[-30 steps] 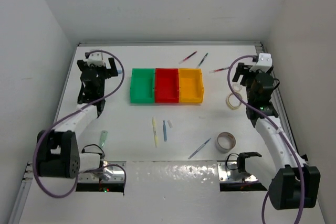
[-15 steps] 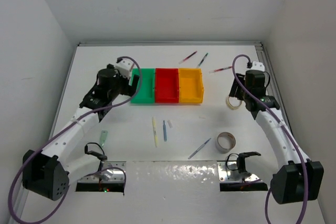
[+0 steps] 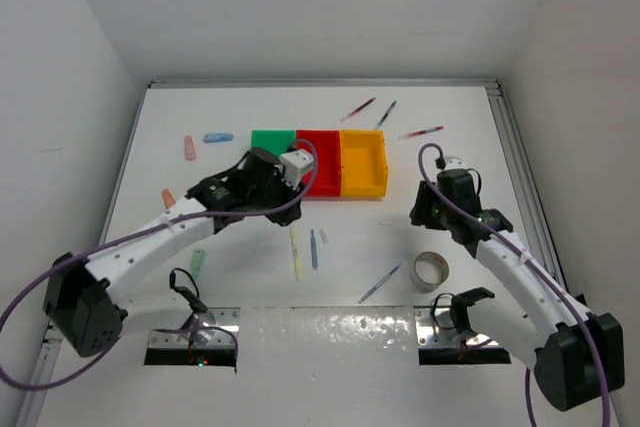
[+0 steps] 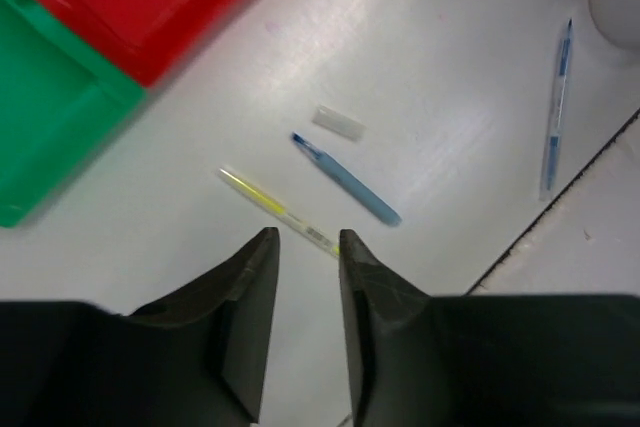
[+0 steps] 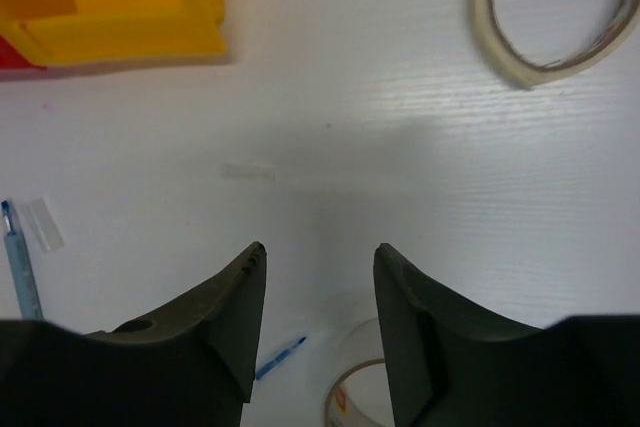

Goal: Sort the stationery into containers
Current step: Pick up the pen from the center of the board.

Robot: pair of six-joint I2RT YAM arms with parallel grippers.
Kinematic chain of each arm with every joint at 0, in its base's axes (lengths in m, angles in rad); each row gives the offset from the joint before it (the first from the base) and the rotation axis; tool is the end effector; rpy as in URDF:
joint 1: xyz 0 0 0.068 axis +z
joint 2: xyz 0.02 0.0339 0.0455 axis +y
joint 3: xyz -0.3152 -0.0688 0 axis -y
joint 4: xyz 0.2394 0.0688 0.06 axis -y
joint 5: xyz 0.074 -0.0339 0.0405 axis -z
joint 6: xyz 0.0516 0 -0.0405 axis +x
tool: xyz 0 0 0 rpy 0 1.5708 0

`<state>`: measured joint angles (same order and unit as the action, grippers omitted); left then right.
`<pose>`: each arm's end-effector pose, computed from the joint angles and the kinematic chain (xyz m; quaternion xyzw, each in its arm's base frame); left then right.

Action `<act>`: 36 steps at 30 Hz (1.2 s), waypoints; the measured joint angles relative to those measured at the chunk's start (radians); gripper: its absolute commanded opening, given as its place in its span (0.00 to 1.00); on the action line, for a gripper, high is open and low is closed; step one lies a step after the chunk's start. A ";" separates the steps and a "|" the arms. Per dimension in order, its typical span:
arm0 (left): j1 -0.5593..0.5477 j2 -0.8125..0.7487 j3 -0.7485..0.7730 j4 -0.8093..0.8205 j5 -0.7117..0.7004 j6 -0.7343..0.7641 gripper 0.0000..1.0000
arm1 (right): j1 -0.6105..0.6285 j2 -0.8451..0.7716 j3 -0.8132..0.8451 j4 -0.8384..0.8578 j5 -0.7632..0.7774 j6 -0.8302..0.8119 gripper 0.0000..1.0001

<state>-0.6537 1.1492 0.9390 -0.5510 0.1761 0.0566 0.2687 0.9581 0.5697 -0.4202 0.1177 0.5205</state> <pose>0.1755 -0.1458 0.3237 0.3509 0.8464 -0.1926 0.3512 0.1650 0.0392 0.2456 0.1381 0.9166 0.0923 0.3637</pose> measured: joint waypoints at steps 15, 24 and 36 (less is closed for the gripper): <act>-0.167 0.307 -0.104 0.094 -0.091 -0.423 0.32 | 0.236 -0.011 -0.090 0.002 0.037 0.027 0.43; -0.177 0.385 -0.116 0.192 -0.098 -0.500 0.45 | 0.275 -0.066 -0.108 -0.006 0.131 0.029 0.44; -0.184 0.507 -0.073 0.221 -0.127 -0.552 0.34 | 0.279 -0.139 -0.176 -0.031 0.200 0.029 0.45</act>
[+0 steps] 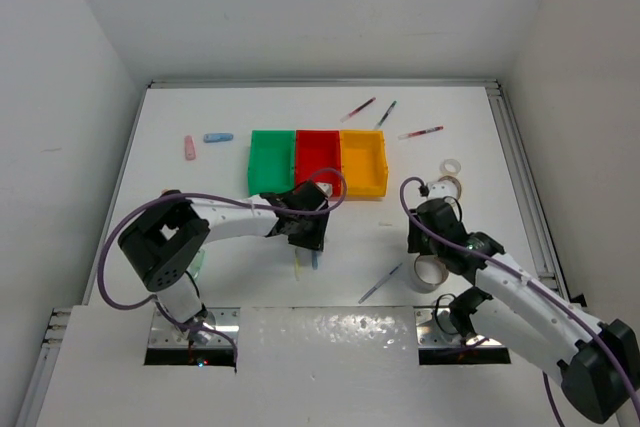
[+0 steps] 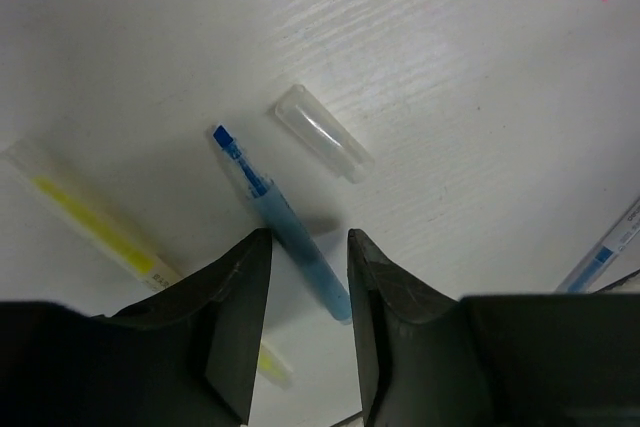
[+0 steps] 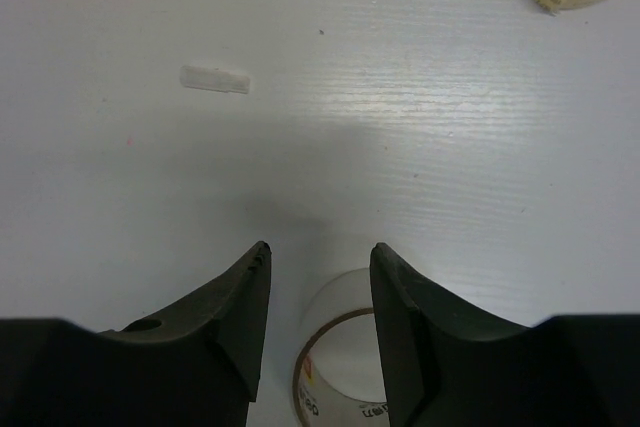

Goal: Sort the stationery into containers
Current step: Pick up the pen from the center of the board, then close the pen cap on the pen.

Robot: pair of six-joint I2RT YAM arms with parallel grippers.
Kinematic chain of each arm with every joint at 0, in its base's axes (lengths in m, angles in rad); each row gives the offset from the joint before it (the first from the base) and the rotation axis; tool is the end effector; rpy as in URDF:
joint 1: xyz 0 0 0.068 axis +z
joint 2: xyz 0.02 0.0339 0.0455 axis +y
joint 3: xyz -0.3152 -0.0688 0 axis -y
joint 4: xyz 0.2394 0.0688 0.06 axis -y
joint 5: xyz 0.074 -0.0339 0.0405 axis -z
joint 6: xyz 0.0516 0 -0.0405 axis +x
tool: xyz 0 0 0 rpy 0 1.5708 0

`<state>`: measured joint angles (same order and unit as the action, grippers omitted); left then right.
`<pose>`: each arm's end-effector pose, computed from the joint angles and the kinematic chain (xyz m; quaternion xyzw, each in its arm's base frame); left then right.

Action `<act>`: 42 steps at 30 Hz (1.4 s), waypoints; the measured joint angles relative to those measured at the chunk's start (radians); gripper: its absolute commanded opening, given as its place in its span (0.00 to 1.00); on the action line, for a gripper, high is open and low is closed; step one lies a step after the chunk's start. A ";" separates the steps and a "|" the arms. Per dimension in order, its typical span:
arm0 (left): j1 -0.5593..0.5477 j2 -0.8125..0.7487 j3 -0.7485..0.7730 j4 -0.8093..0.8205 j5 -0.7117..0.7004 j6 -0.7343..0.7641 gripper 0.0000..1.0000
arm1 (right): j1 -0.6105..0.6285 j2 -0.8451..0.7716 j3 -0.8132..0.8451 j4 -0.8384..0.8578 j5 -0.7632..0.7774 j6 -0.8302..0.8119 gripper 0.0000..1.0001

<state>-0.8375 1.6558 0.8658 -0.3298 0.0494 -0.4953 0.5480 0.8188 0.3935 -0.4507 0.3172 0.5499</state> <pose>0.2073 -0.2340 0.1867 0.1713 0.9592 -0.1571 0.1608 0.1162 0.0521 0.2051 0.0547 0.9284 0.0487 0.3643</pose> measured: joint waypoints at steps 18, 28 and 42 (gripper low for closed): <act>-0.011 0.026 0.027 -0.010 -0.049 -0.036 0.00 | 0.005 -0.039 0.010 -0.051 0.029 -0.019 0.44; -0.019 -0.050 0.150 -0.072 -0.097 0.120 0.00 | 0.075 0.110 0.040 0.008 -0.197 -0.048 0.42; 0.073 -0.406 0.126 -0.013 -0.264 0.309 0.00 | 0.217 0.031 0.032 -0.043 0.004 0.688 0.42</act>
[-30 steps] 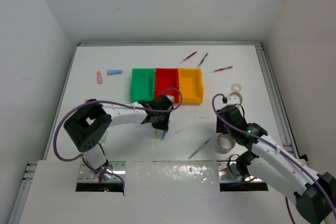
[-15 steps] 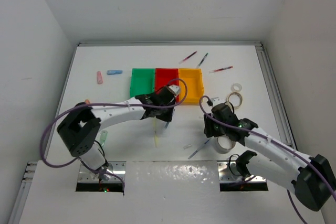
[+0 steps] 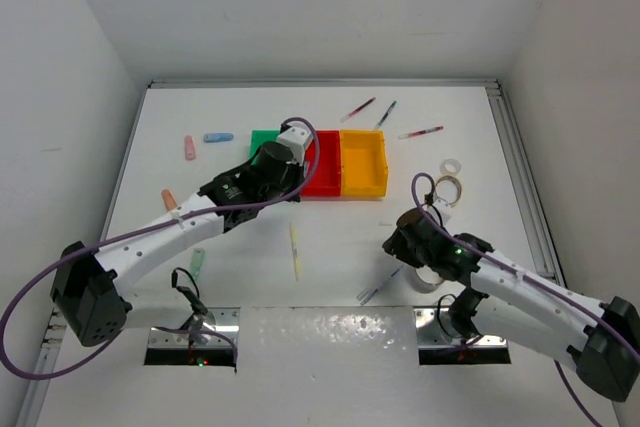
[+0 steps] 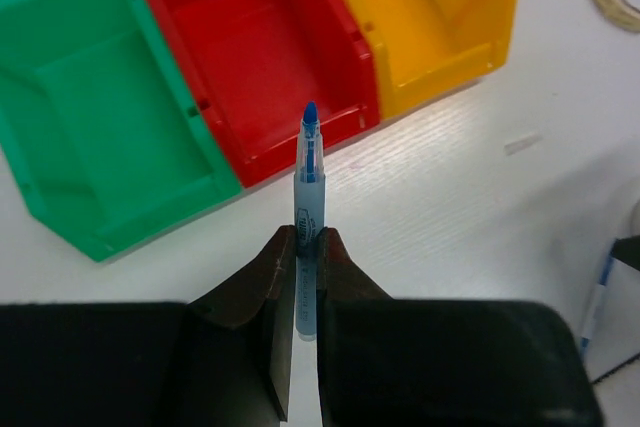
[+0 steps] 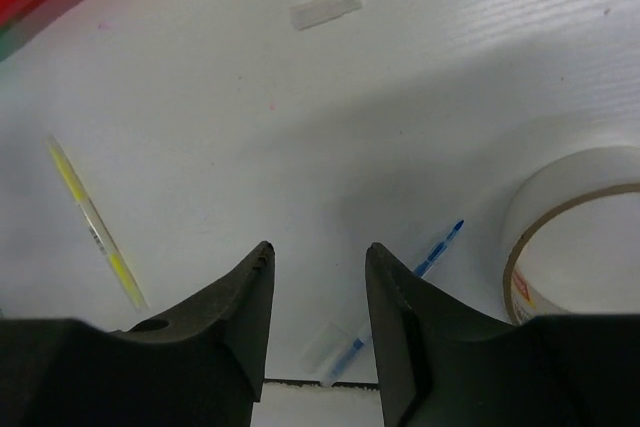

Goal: Sort the stationery into containers
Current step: Close the pen cap on the pen.

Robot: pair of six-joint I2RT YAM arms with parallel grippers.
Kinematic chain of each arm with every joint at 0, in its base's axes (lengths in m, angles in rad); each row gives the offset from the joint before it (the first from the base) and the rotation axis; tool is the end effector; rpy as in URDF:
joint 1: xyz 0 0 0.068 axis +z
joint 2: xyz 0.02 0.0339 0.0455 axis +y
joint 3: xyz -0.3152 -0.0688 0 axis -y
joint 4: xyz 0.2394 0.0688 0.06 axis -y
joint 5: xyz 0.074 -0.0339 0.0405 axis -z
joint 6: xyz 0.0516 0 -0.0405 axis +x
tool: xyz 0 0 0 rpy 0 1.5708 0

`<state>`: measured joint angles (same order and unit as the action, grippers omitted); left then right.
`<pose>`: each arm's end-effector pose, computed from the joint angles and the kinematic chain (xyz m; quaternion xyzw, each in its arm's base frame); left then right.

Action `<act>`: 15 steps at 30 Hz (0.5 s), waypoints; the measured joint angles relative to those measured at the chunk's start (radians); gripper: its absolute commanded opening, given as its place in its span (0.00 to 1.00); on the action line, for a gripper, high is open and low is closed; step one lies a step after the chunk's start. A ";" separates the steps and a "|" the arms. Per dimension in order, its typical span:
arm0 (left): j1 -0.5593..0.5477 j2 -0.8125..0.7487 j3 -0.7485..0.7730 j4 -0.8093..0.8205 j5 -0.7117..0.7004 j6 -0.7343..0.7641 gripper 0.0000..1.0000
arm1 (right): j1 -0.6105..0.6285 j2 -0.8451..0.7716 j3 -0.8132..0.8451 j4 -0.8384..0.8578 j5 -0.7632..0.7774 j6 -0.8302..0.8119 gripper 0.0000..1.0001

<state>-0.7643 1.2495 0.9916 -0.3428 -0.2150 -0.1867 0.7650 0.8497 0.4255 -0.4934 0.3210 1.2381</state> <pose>0.2024 -0.1788 0.3392 0.2025 0.8574 -0.1278 0.4556 0.1047 0.0779 0.2087 0.2690 0.8969 0.1852 0.2982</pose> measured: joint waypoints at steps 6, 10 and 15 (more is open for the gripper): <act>0.071 -0.043 -0.010 -0.015 -0.061 0.043 0.00 | 0.112 0.078 0.014 -0.037 0.030 0.193 0.42; 0.140 -0.116 -0.020 -0.023 -0.094 0.064 0.00 | 0.206 0.140 0.021 -0.034 0.035 0.282 0.42; 0.195 -0.235 -0.077 -0.019 -0.117 0.094 0.00 | 0.291 0.257 0.105 -0.061 0.068 0.343 0.43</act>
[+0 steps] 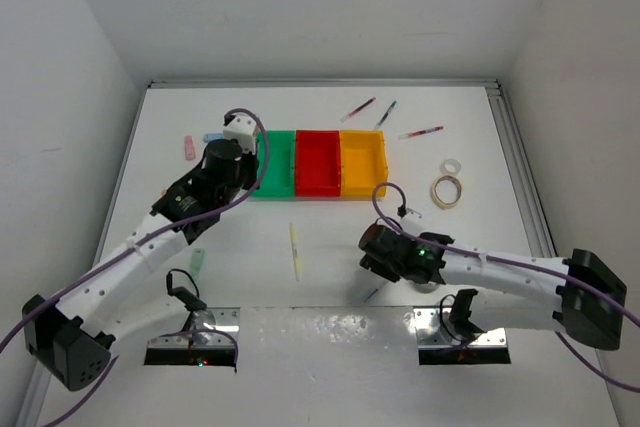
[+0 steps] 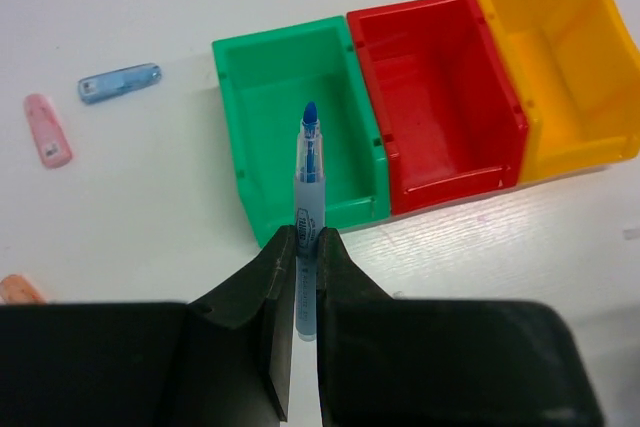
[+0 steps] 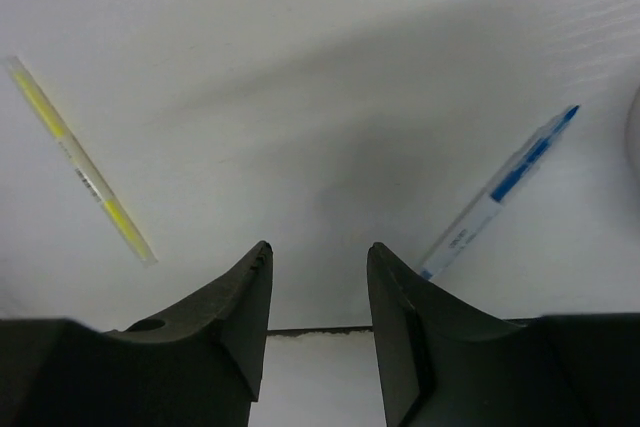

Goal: Sort the stationery into containers
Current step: Close the pen cap on the pen.

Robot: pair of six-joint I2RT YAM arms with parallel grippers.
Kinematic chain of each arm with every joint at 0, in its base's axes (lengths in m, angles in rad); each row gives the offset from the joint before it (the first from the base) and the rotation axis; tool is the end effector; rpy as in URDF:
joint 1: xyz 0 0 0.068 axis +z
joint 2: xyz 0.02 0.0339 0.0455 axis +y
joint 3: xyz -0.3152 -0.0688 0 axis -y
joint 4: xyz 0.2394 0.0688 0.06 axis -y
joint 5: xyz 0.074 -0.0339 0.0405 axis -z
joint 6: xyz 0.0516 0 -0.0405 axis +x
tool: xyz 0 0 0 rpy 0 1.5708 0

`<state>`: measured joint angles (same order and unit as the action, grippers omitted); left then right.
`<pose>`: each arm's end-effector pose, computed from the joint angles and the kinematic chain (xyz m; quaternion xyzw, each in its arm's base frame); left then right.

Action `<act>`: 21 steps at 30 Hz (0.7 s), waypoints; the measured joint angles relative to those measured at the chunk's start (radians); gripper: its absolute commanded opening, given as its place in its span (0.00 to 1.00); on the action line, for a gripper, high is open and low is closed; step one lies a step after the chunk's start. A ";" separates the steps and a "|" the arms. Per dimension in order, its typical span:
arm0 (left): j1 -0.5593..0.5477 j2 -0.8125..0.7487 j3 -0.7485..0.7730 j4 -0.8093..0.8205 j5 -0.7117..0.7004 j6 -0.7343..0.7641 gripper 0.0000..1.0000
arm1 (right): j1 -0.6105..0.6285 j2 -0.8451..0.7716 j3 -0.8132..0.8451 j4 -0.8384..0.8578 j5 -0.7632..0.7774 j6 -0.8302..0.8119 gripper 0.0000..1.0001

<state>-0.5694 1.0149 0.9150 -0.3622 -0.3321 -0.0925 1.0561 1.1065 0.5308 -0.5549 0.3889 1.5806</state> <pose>0.1841 -0.0978 0.3623 0.1135 0.8354 -0.0358 0.5366 0.0979 0.1333 0.2052 0.2890 0.9138 0.1603 0.2361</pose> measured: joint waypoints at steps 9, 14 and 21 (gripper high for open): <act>0.037 -0.125 -0.145 0.029 -0.001 0.034 0.00 | 0.108 0.079 0.143 -0.113 0.098 0.149 0.43; 0.045 -0.216 -0.190 0.066 0.010 0.041 0.00 | 0.146 0.149 0.149 -0.142 0.101 0.224 0.41; 0.055 -0.282 -0.192 0.074 0.011 0.043 0.00 | 0.190 0.215 0.149 -0.149 0.097 0.299 0.39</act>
<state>-0.5140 0.7326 0.7235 -0.2882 -0.3210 -0.0498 1.2465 1.3212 0.6800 -0.7040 0.4862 1.8793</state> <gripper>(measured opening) 0.066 0.402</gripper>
